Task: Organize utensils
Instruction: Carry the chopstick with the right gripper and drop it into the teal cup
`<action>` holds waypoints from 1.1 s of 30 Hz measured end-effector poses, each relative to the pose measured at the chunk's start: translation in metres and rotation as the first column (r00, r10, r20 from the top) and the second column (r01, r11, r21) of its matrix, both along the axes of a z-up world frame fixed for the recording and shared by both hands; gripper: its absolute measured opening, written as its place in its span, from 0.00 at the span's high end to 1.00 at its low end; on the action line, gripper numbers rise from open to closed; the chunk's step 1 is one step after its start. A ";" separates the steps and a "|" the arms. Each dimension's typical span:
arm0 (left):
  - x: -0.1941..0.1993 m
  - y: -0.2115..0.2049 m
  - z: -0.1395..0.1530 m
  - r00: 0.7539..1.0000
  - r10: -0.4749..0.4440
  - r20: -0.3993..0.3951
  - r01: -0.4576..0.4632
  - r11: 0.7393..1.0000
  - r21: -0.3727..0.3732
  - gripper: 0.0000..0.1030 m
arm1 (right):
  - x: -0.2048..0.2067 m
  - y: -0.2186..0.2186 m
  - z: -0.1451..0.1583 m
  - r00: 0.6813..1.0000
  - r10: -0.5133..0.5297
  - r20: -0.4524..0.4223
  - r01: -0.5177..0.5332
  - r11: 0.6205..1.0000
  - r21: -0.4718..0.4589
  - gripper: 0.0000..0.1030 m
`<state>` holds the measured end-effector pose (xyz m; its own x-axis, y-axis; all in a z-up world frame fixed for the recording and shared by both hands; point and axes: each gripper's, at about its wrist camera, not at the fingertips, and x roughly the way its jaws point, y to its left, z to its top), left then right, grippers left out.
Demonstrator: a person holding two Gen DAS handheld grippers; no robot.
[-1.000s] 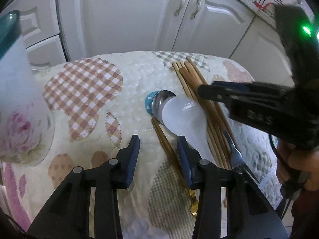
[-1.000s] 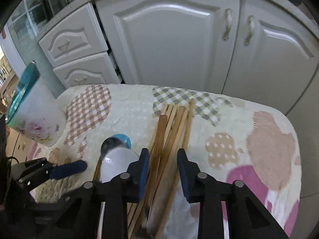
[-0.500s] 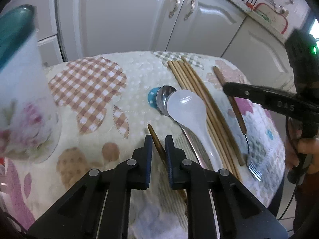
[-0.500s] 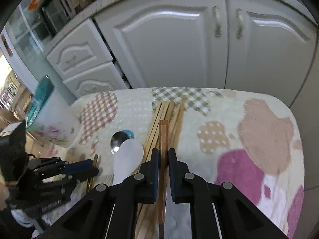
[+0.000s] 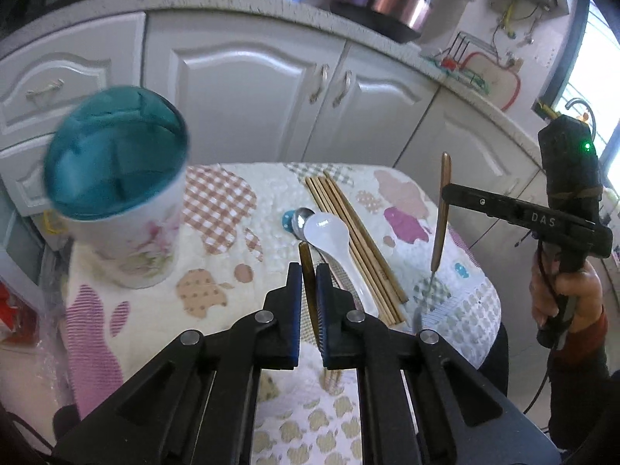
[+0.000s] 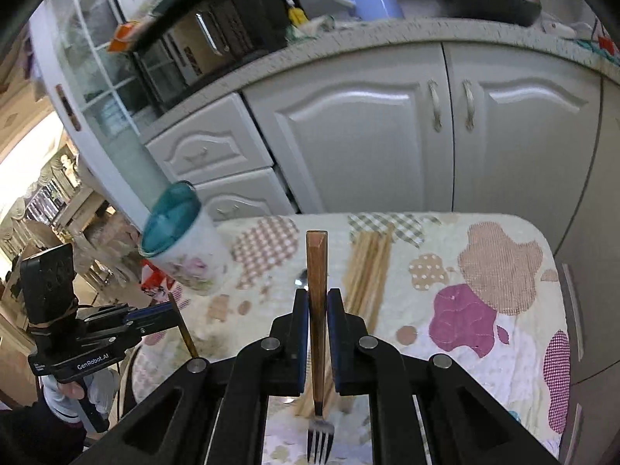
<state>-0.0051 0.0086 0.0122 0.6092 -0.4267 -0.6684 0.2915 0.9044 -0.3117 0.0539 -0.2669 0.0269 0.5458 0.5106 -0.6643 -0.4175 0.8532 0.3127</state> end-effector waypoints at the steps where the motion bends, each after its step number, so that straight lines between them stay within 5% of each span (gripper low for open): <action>1: -0.005 0.005 0.005 1.000 0.008 0.011 -0.008 1.000 -0.005 0.96 | -0.003 0.003 0.004 1.000 0.006 0.007 -0.006 1.000 0.000 0.92; 9: -0.020 0.030 0.028 0.996 0.046 0.075 -0.045 0.999 -0.011 0.96 | -0.014 0.029 0.035 0.995 0.053 0.083 -0.053 0.999 0.003 0.92; 13: -0.014 0.034 0.010 0.997 0.076 -0.005 -0.076 0.997 -0.010 0.95 | -0.014 0.039 0.040 0.994 0.063 0.094 -0.063 0.998 0.004 0.92; 17: -0.004 0.024 -0.021 0.990 0.131 -0.058 -0.131 0.991 0.004 0.64 | -0.013 0.043 0.040 0.993 0.070 0.093 -0.071 0.998 0.001 0.92; 18: 0.002 0.022 -0.032 0.985 0.156 -0.080 -0.155 0.988 0.013 0.63 | -0.013 0.044 0.040 0.993 0.070 0.092 -0.070 0.998 -0.001 0.92; 25: 0.051 0.003 -0.090 0.951 0.252 -0.181 -0.235 0.966 0.108 0.63 | -0.014 0.034 0.045 0.993 0.055 0.106 -0.056 0.998 0.003 0.92; 28: 0.061 -0.009 -0.096 0.954 0.266 -0.138 -0.240 0.953 0.183 0.67 | -0.013 0.031 0.046 0.993 0.051 0.105 -0.052 0.999 0.007 0.92; 29: 0.061 -0.012 -0.095 0.955 0.269 -0.126 -0.238 0.947 0.216 0.75 | -0.014 0.031 0.046 0.993 0.051 0.105 -0.052 0.999 0.009 0.92; 30: 0.061 -0.011 -0.095 0.958 0.258 -0.126 -0.228 0.949 0.217 0.86 | -0.014 0.030 0.047 0.993 0.052 0.107 -0.053 0.999 0.010 0.92; 33: 0.056 0.002 -0.092 0.963 0.206 -0.176 -0.189 0.976 0.108 0.90 | -0.014 0.031 0.050 0.992 0.056 0.112 -0.059 0.998 0.019 0.92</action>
